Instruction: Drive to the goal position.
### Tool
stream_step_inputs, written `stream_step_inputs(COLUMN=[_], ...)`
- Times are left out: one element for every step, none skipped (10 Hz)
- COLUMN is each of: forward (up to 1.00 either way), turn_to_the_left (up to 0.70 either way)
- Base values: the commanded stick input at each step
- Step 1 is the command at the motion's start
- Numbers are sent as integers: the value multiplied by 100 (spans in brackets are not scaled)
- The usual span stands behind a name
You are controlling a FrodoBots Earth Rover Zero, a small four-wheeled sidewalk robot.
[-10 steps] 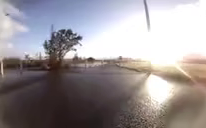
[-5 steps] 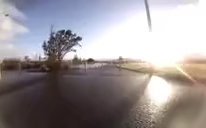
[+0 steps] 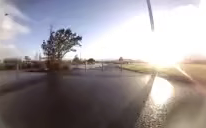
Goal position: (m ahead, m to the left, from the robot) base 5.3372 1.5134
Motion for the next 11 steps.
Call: stream_step_inputs(forward=[45, 45, 45, 45, 45, 45, 45, 45, 45, 45, 45], turn_to_the_left=[0, 0, 0, 0, 0, 4, 7, 10, 14, 23, 27])
